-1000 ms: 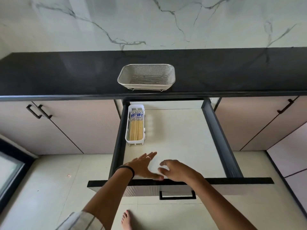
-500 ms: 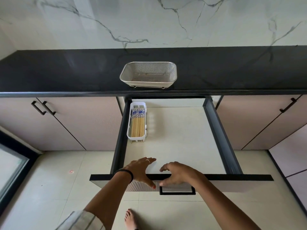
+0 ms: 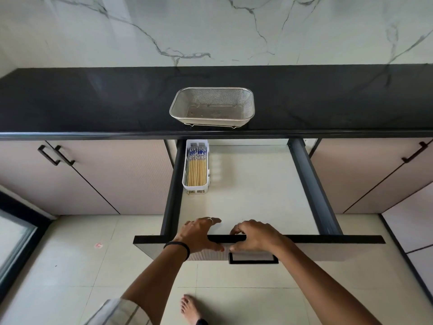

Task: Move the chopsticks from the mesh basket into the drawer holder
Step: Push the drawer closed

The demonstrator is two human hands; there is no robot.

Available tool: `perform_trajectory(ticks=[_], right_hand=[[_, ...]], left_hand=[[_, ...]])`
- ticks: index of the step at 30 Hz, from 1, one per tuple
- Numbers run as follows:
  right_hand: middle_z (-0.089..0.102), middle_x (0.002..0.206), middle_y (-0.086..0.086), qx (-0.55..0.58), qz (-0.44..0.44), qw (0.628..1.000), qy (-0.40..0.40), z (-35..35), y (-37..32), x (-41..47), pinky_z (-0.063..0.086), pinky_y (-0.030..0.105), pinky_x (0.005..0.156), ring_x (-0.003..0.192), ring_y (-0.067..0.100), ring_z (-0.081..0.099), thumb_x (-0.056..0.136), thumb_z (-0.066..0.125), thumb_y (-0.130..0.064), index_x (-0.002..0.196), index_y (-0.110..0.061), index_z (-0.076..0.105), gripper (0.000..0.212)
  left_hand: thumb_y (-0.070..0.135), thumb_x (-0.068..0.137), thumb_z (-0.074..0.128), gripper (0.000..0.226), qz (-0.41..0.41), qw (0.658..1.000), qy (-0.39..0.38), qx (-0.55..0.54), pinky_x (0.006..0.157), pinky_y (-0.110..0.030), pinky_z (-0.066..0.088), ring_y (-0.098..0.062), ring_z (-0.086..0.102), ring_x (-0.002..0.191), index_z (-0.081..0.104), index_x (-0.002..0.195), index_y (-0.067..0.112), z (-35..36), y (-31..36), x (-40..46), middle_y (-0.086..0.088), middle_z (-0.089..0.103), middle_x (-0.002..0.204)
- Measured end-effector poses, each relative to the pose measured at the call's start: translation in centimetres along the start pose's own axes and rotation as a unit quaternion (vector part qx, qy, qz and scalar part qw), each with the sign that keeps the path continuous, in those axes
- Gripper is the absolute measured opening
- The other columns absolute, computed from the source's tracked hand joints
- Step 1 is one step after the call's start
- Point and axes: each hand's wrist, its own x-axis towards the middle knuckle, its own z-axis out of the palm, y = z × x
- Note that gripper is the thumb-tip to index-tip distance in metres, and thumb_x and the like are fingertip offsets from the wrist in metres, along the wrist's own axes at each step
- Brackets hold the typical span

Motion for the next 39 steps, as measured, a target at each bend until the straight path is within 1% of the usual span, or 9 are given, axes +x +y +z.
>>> perform_trajectory(ticks=[8, 13, 18, 20, 25, 28, 32, 35, 39], right_hand=[[0.064, 0.124, 0.003, -0.062, -0.011, 0.990, 0.123, -2.7, 0.6, 6.7, 0.040, 0.035, 0.096, 0.119, 0.023, 0.056, 0.088, 0.056, -0.043, 0.127, -0.025, 0.053, 0.043], [0.025, 0.158, 0.001, -0.098, 0.037, 0.958, 0.267, -3.6, 0.5, 10.7, 0.010, 0.045, 0.120, 0.147, 0.017, 0.019, 0.093, 0.052, -0.028, 0.144, -0.022, 0.036, 0.054], [0.025, 0.157, 0.015, 0.023, 0.054, 0.893, 0.446, -2.4, -2.2, 12.3, 0.033, 0.044, 0.114, 0.145, 0.028, 0.024, 0.084, 0.062, -0.013, 0.147, -0.008, 0.032, 0.069], [0.018, 0.158, 0.017, 0.081, 0.094, 0.890, 0.439, -2.1, -2.8, 13.6, 0.034, 0.042, 0.114, 0.146, 0.029, 0.021, 0.086, 0.060, -0.015, 0.149, -0.004, 0.023, 0.073], [-0.012, 0.159, 0.008, 0.233, 0.123, 0.911, 0.316, -4.8, -2.0, 19.0, 0.013, 0.035, 0.122, 0.149, 0.021, -0.004, 0.093, 0.055, -0.024, 0.149, -0.009, -0.008, 0.086], [-0.013, 0.160, 0.005, 0.362, 0.139, 0.882, 0.267, -7.8, -1.3, 22.8, 0.009, 0.026, 0.117, 0.149, 0.019, 0.001, 0.093, 0.057, -0.018, 0.150, -0.011, -0.009, 0.088], [-0.009, 0.160, 0.003, 0.415, 0.160, 0.864, 0.236, -9.3, -1.2, 26.0, 0.022, 0.026, 0.113, 0.147, 0.021, 0.015, 0.093, 0.056, -0.016, 0.150, -0.015, -0.011, 0.088], [-0.007, 0.160, 0.010, 0.415, 0.152, 0.860, 0.257, -9.3, -1.2, 27.5, 0.010, 0.011, 0.106, 0.148, 0.023, 0.009, 0.091, 0.054, -0.004, 0.150, -0.007, -0.007, 0.085], [0.025, 0.156, 0.016, 0.366, 0.199, 0.863, 0.285, -10.3, -0.9, 28.7, 0.026, 0.017, 0.098, 0.139, 0.029, 0.037, 0.090, 0.052, -0.003, 0.150, -0.001, 0.012, 0.073]], left_hand=[[0.044, 0.082, 0.063, 0.056, 0.038, 0.988, 0.143, 0.040, 0.096, -0.031, 0.040, -0.014, 0.051, 0.116, 0.047, 0.132, 0.025, -3.6, -3.0, 4.8, 0.005, 0.054, 0.131], [0.011, 0.089, 0.053, 0.065, 0.068, 0.964, 0.224, 0.129, 0.110, -0.033, 0.013, -0.015, 0.023, 0.138, 0.022, 0.145, 0.021, -5.1, -3.9, 8.3, 0.001, 0.030, 0.149], [0.006, 0.069, 0.069, 0.080, 0.148, 0.950, 0.204, 0.183, 0.106, -0.042, 0.028, -0.021, 0.030, 0.134, 0.036, 0.141, 0.015, -4.6, -5.9, 10.3, -0.004, 0.030, 0.148], [0.012, 0.073, 0.066, 0.081, 0.136, 0.958, 0.169, 0.190, 0.109, -0.040, 0.024, -0.021, 0.023, 0.137, 0.028, 0.144, 0.013, -4.5, -7.2, 11.4, -0.005, 0.021, 0.151], [0.044, 0.092, 0.041, 0.087, -0.014, 0.985, 0.121, 0.121, 0.114, -0.033, -0.003, -0.022, -0.017, 0.139, -0.026, 0.139, 0.014, -5.6, -8.8, 15.8, -0.007, -0.029, 0.147], [0.048, 0.089, 0.047, 0.095, -0.072, 0.988, 0.129, -0.043, 0.112, -0.030, -0.004, -0.023, -0.019, 0.138, -0.023, 0.140, 0.007, -7.0, -7.6, 18.9, -0.013, -0.029, 0.147], [0.038, 0.088, 0.055, 0.098, -0.121, 0.952, 0.116, -0.257, 0.109, -0.032, -0.006, -0.029, -0.020, 0.137, -0.018, 0.140, -0.002, -9.2, -5.4, 23.4, -0.022, -0.025, 0.148], [0.019, 0.087, 0.056, 0.090, -0.148, 0.930, 0.128, -0.312, 0.109, -0.032, -0.007, -0.032, -0.018, 0.137, -0.012, 0.140, -0.007, -9.8, -4.8, 25.5, -0.028, -0.021, 0.147], [0.006, 0.081, 0.050, 0.075, -0.151, 0.938, 0.103, -0.294, 0.110, -0.034, -0.005, -0.032, -0.015, 0.138, 0.005, 0.139, -0.008, -10.1, -5.8, 26.8, -0.028, -0.012, 0.149]])
